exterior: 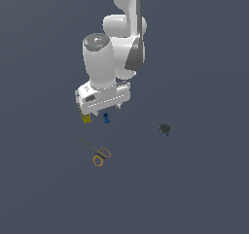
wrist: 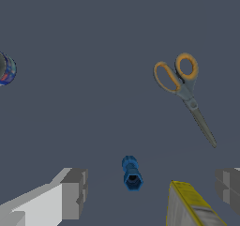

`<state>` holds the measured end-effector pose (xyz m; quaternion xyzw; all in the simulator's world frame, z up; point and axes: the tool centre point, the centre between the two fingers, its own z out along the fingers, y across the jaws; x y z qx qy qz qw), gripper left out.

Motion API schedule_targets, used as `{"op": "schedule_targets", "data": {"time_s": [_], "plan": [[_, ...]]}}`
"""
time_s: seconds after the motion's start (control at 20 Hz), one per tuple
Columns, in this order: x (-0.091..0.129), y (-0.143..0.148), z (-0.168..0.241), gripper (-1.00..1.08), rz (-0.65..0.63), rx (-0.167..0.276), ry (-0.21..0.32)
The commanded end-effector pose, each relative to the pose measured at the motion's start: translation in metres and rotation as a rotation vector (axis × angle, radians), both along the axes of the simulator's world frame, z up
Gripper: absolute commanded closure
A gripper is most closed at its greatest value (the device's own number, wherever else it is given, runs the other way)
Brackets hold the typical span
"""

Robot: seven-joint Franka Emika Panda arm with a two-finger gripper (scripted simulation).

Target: Pick up a designated object from a clutter of objects.

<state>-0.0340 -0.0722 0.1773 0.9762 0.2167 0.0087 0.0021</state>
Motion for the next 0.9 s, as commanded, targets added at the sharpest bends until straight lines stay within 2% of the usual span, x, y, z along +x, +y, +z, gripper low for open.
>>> {"op": "schedule_targets", "data": {"time_s": [0.0, 0.45, 0.85], "plan": [[-0.009, -0.006, -0.016, -0.92, 0.052, -0.001, 0.003], [-0.039, -0.021, -0.062, -0.92, 0.211, -0.003, 0.012], [-0.056, -0.027, -0.081, -0.92, 0.285, -0.003, 0.017]]}}
